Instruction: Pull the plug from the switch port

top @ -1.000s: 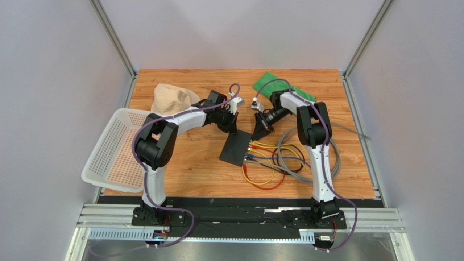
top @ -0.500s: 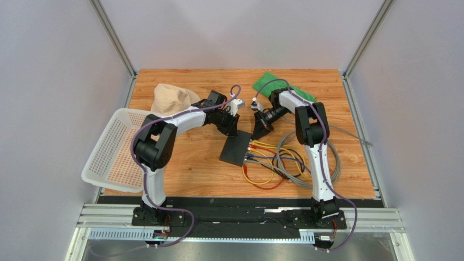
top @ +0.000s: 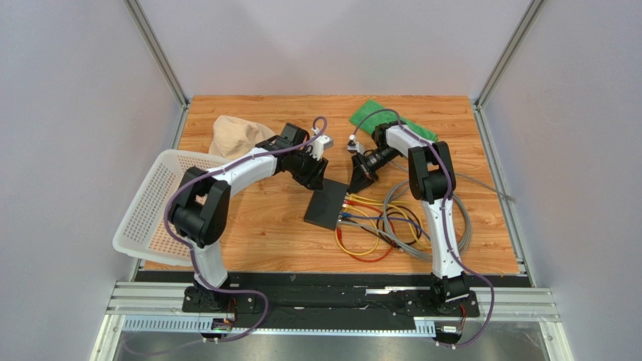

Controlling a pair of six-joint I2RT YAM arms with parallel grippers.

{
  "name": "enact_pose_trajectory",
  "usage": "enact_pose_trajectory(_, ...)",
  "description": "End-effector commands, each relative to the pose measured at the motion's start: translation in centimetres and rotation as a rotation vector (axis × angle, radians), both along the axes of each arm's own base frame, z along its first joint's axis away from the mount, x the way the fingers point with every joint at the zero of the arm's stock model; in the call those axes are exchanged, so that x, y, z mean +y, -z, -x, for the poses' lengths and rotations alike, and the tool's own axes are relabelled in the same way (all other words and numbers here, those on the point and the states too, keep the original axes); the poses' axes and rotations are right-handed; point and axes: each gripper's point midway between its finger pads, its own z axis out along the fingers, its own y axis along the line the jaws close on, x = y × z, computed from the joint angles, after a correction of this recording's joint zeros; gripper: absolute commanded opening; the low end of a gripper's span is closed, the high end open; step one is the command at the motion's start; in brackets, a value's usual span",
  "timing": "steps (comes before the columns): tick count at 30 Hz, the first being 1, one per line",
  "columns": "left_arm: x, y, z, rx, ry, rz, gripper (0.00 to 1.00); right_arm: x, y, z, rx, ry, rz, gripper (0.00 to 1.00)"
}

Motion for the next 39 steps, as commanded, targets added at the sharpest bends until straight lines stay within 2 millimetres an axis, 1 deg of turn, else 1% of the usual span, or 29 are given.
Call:
enact_pose_trajectory(1,0.2,2.5,-0.4,0.056,-0.008,-0.065,0.54,-0.9,2.7,-1.6,-0.086,-0.012,0.082,0.00)
enact_pose_trajectory(4,-0.1,3.5,-0.3,0.089,-0.010,-0.060,0.53,-0.9,3.0,-1.4,-0.082,-0.013,0.083,0.00)
enact_pose_trajectory(6,0.0,4.6,-0.1,0.112,-0.012,-0.074,0.52,-0.8,3.0,-1.6,-0.089,-0.011,0.079,0.00)
enact_pose_trajectory(9,-0.1,5.7,-0.5,0.119,-0.011,-0.089,0.50,-0.7,3.1,-1.7,-0.089,-0.005,0.081,0.00)
enact_pose_trajectory(11,-0.2,6.4,-0.5,0.132,0.000,-0.094,0.45,-0.8,3.1,-1.7,-0.090,-0.005,0.089,0.00)
enact_pose_trajectory(13,-0.2,6.7,-0.9,0.124,-0.003,-0.100,0.37,-1.0,3.1,-1.5,-0.092,-0.009,0.099,0.00)
enact_pose_trajectory(15,0.1,7.4,-1.1,0.122,-0.014,-0.122,0.36,-1.3,3.2,-1.5,-0.101,-0.012,0.125,0.00)
enact_pose_trajectory(19,0.1,7.4,-1.3,0.108,-0.006,-0.126,0.35,-2.0,3.4,-1.7,-0.120,-0.014,0.180,0.00)
enact_pose_trajectory(23,0.1,7.4,-1.3,0.107,-0.009,-0.122,0.35,-1.3,3.0,-1.0,-0.080,0.001,0.134,0.00)
enact_pose_trajectory(25,0.1,7.3,-1.3,0.108,-0.010,-0.121,0.34,-1.1,3.2,-0.4,-0.066,-0.025,0.122,0.00)
enact_pose_trajectory(26,0.1,7.4,-1.3,0.110,-0.009,-0.123,0.34,-0.9,2.7,-0.8,-0.080,-0.031,0.103,0.00)
enact_pose_trajectory(27,0.0,7.3,-1.3,0.110,-0.008,-0.121,0.34,-0.9,2.7,-0.3,-0.054,-0.041,0.098,0.00)
enact_pose_trajectory(32,0.0,7.3,-1.3,0.110,-0.005,-0.122,0.34,-0.6,2.1,-0.5,-0.043,-0.014,0.078,0.00)
enact_pose_trajectory(35,-0.1,7.4,-1.2,0.107,0.001,-0.121,0.34,-0.5,2.4,0.6,-0.014,-0.013,0.066,0.00)
enact_pose_trajectory(36,-0.1,7.3,-1.3,0.105,0.000,-0.121,0.34,-0.4,2.1,0.1,-0.058,-0.005,0.064,0.00)
enact_pose_trajectory(37,0.0,7.4,-1.2,0.106,0.001,-0.123,0.34,-0.8,2.9,1.0,-0.043,0.003,0.086,0.00)
enact_pose_trajectory(38,0.0,7.4,-1.2,0.106,0.006,-0.124,0.34,-1.2,3.3,0.8,-0.073,0.014,0.116,0.00)
enact_pose_trajectory(39,0.0,7.4,-1.2,0.102,0.013,-0.124,0.34,-0.8,2.7,-0.7,-0.145,0.055,0.111,0.00)
